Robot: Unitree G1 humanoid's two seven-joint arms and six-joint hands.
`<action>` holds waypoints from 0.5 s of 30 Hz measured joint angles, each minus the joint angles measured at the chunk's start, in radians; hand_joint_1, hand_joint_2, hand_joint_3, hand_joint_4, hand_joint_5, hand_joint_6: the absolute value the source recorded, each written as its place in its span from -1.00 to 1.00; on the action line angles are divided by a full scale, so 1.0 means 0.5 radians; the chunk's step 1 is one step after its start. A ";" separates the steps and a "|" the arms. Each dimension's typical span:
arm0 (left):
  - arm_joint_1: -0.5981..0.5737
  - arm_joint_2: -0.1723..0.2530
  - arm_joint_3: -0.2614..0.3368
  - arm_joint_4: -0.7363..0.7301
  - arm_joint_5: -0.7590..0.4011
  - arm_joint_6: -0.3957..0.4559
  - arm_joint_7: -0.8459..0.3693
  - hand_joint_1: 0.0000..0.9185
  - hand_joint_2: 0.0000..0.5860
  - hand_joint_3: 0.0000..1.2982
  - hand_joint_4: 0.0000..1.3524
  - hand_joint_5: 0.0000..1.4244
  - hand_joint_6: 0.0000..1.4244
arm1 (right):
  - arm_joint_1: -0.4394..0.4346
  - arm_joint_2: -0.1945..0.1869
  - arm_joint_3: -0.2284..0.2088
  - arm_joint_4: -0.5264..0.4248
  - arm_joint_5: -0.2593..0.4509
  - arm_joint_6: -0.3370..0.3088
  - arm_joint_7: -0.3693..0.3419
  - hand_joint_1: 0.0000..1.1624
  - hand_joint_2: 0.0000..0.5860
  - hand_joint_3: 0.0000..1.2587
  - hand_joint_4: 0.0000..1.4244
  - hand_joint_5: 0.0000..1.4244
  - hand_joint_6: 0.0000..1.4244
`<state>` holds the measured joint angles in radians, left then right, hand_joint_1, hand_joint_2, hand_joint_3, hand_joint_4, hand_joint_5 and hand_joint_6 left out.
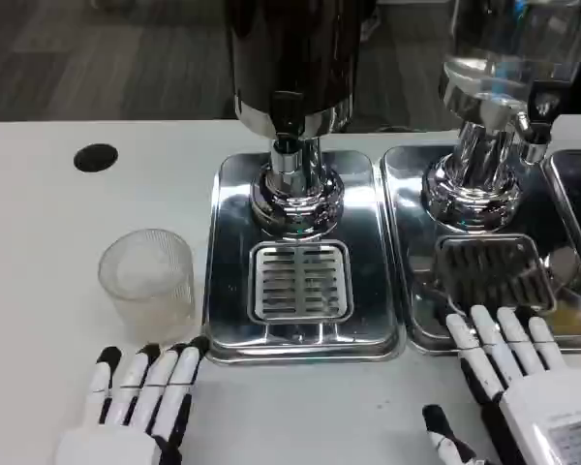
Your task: Grasp the cup under the faucet to collect the drink, then remove the cup.
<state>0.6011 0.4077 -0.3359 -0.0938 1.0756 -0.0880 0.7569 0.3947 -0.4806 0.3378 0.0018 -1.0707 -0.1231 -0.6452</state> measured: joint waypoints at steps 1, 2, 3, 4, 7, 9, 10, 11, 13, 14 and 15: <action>0.003 0.000 -0.001 -0.008 0.001 0.000 0.000 -1.00 -0.69 -0.85 -1.00 -0.87 -1.00 | -0.002 0.000 0.000 0.007 0.000 0.000 0.000 -0.70 0.42 -0.93 -1.00 -1.00 -1.00; 0.005 0.000 -0.002 -0.019 0.002 0.001 -0.001 -1.00 -0.69 -0.85 -1.00 -0.87 -1.00 | -0.004 0.000 0.000 0.018 0.000 -0.001 0.000 -0.70 0.42 -0.93 -1.00 -1.00 -1.00; 0.005 0.000 -0.003 -0.029 0.002 0.001 -0.005 -1.00 -0.69 -0.85 -1.00 -0.87 -1.00 | -0.006 0.000 0.000 0.032 0.000 -0.002 0.000 -0.70 0.42 -0.93 -1.00 -1.00 -1.00; 0.003 0.000 -0.003 -0.035 0.002 0.001 -0.009 -1.00 -0.69 -0.85 -1.00 -0.87 -1.00 | -0.009 0.000 0.002 0.052 0.000 -0.002 0.000 -0.70 0.42 -0.93 -1.00 -1.00 -1.00; 0.002 0.000 -0.003 -0.046 0.001 0.001 -0.019 -1.00 -0.68 -0.85 -1.00 -0.87 -1.00 | -0.009 0.004 0.005 0.072 0.000 -0.002 0.000 -0.70 0.42 -0.93 -1.00 -1.00 -1.00; 0.003 0.000 -0.003 -0.051 0.001 0.001 -0.020 -1.00 -0.68 -0.85 -1.00 -0.87 -1.00 | -0.010 0.008 0.005 0.082 0.002 -0.003 -0.002 -0.70 0.42 -0.93 -1.00 -1.00 -1.00; 0.003 0.001 -0.004 -0.055 0.001 0.001 -0.022 -1.00 -0.68 -0.84 -1.00 -0.87 -1.00 | -0.010 0.010 0.006 0.089 0.004 -0.003 -0.004 -0.70 0.42 -0.92 -1.00 -1.00 -1.00; 0.002 0.001 -0.004 -0.064 0.001 0.001 -0.028 -1.00 -0.68 -0.84 -1.00 -0.87 -1.00 | -0.010 0.013 0.006 0.098 0.004 -0.003 -0.005 -0.70 0.42 -0.92 -1.00 -1.00 -1.00; -0.007 0.001 -0.004 -0.065 0.001 0.001 -0.036 -1.00 -0.68 -0.84 -1.00 -0.87 -1.00 | -0.010 0.015 0.006 0.101 0.005 -0.003 -0.006 -0.70 0.42 -0.92 -1.00 -1.00 -1.00; -0.013 0.001 -0.004 -0.065 0.001 0.001 -0.039 -1.00 -0.68 -0.84 -1.00 -0.87 -1.00 | -0.010 0.016 0.006 0.101 0.005 -0.003 -0.009 -0.70 0.42 -0.92 -1.00 -1.00 -1.00; -0.018 0.001 -0.004 -0.065 0.001 0.001 -0.039 -1.00 -0.68 -0.84 -1.00 -0.87 -1.00 | -0.010 0.017 0.006 0.101 0.005 -0.003 -0.010 -0.70 0.42 -0.92 -1.00 -1.00 -1.00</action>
<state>0.5923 0.4081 -0.3377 -0.1264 1.0763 -0.0873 0.7374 0.3898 -0.4721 0.3410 0.0524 -1.0682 -0.1243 -0.6503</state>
